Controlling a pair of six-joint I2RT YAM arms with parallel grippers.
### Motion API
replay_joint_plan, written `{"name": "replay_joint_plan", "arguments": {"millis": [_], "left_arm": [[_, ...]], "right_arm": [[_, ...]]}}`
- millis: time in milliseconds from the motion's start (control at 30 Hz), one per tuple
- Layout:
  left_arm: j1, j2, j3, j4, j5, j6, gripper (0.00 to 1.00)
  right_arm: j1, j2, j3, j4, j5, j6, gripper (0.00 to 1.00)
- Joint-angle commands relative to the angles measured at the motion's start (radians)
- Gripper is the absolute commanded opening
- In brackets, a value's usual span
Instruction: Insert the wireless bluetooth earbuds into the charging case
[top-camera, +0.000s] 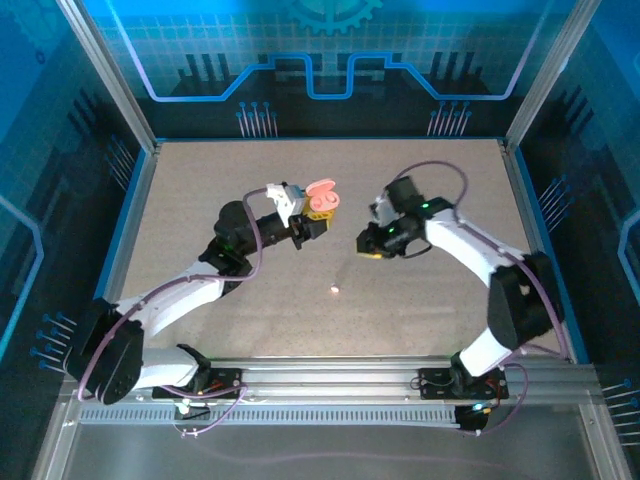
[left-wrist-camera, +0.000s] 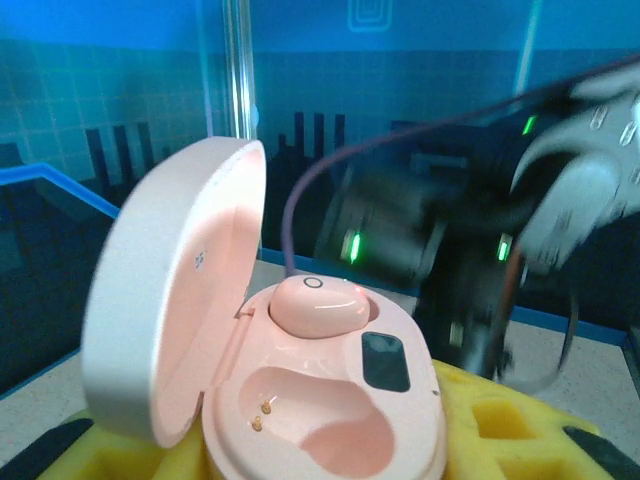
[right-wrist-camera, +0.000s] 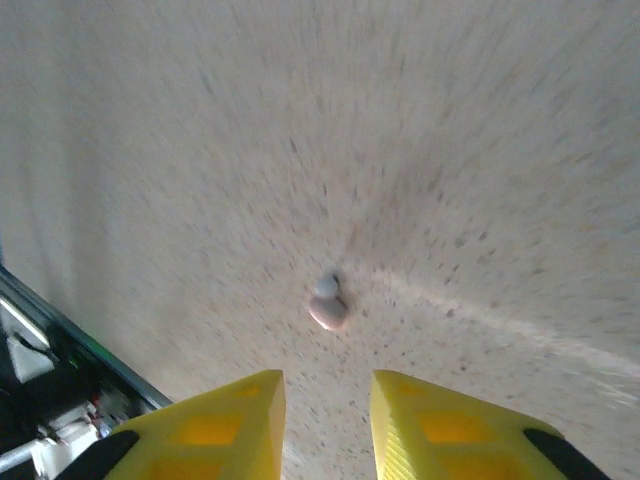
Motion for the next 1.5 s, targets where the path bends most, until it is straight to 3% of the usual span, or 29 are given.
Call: {"name": "replay_joint_plan", "arguments": {"millis": [0,200,500,667,1067,1467], "left_arm": [[0.009,-0.049,-0.001,-0.05,-0.026,0.038,0.31],[0.01,-0.083,0.004,-0.083,-0.036,0.051,0.31],[0.011,-0.1,0.008,-0.097,-0.045,0.056,0.31],[0.011,-0.099,0.01,-0.098,-0.044,0.055,0.31],[0.013,-0.1,0.008,-0.106,-0.054,0.062,0.32],[0.017,-0.089,0.015,-0.102,-0.052,0.06,0.32]], "right_arm": [[0.088,0.059,-0.003,0.047,-0.01,-0.011,0.31],[0.177,0.167,0.058,-0.009,0.121,-0.1,0.33],[0.266,0.202,0.076,-0.026,-0.01,-0.126,0.31],[0.311,0.243,0.084,-0.009,-0.007,-0.089,0.32],[0.285,0.27,0.083,0.015,0.159,-0.012,0.37],[0.246,0.32,0.162,0.038,0.197,0.008,0.37]]}}
